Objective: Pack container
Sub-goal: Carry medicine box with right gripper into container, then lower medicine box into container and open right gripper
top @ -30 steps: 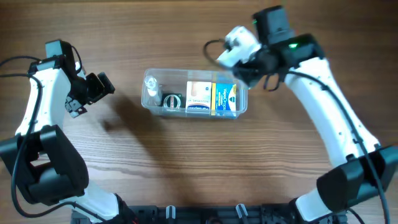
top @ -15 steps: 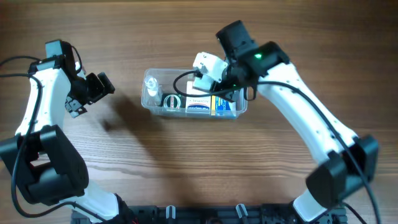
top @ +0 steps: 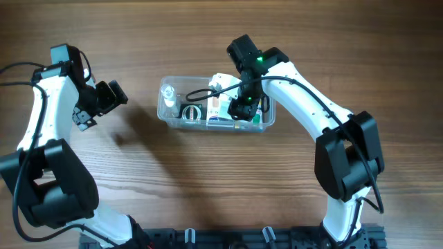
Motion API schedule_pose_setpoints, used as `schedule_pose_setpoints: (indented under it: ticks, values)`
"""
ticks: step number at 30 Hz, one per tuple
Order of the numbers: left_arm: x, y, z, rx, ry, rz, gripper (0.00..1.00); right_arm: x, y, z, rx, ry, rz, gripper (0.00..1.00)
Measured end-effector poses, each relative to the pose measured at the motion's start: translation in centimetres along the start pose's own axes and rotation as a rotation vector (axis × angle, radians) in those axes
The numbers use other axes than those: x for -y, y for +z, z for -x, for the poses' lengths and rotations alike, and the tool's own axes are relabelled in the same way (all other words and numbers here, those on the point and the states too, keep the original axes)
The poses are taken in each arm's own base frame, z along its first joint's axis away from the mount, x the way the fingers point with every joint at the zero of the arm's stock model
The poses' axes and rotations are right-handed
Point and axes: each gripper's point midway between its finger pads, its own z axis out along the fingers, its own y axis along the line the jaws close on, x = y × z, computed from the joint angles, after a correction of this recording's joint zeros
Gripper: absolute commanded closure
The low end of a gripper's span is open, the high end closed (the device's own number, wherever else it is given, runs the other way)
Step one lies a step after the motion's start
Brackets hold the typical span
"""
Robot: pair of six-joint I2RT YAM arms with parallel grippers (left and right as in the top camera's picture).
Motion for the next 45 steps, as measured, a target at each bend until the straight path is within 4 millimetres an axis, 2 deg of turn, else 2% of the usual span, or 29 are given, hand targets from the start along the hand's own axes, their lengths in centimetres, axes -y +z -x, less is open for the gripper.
schedule_pose_setpoints:
  ticks: [3,4,5,6,9,11,15,17,21,24,33,42,45]
  values:
    - [0.0,0.0,0.0,0.000,0.000,0.000,0.00,0.3,0.0,0.2,0.008,0.015,-0.012,0.41]
    - [0.0,0.0,0.0,0.000,0.000,0.000,0.00,0.3,0.0,0.2,0.009,0.030,-0.013,0.48]
    - [0.0,0.0,0.0,0.000,0.000,0.000,0.00,0.3,0.0,0.2,0.008,0.047,-0.013,0.63]
    - [0.0,0.0,0.0,0.000,0.000,0.000,0.00,0.3,0.0,0.2,0.008,0.066,-0.014,0.72]
    - [0.0,0.0,0.0,0.000,0.000,0.000,0.00,0.3,-0.3,0.3,0.012,0.171,-0.019,0.87]
    - [0.0,0.0,0.0,0.000,0.000,0.000,0.00,0.4,-1.2,0.5,0.032,0.282,-0.032,0.96]
    - [0.0,0.0,0.0,0.000,0.000,0.000,0.00,0.0,-3.6,0.7,0.068,0.481,-0.046,0.96]
    - [0.0,0.0,0.0,0.000,0.000,0.000,0.00,-0.6,-4.5,0.2,0.060,0.650,-0.035,0.96]
    - [0.0,0.0,0.0,0.000,0.000,0.000,0.00,-1.3,-3.7,-0.8,0.025,0.853,-0.016,0.96]
    - [0.0,0.0,0.0,0.000,0.000,0.000,0.00,-1.9,-2.0,-1.8,-0.003,0.964,-0.007,0.96]
    - [0.0,0.0,0.0,0.000,0.000,0.000,0.00,-1.5,0.8,-2.0,0.044,1.035,-0.015,0.96]
    - [0.0,0.0,0.0,0.000,0.000,0.000,0.00,-1.5,0.7,-1.8,0.051,1.025,-0.013,0.96]
    - [0.0,0.0,0.0,0.000,0.000,0.000,0.00,-1.2,-0.5,-1.2,0.056,1.020,-0.014,0.96]
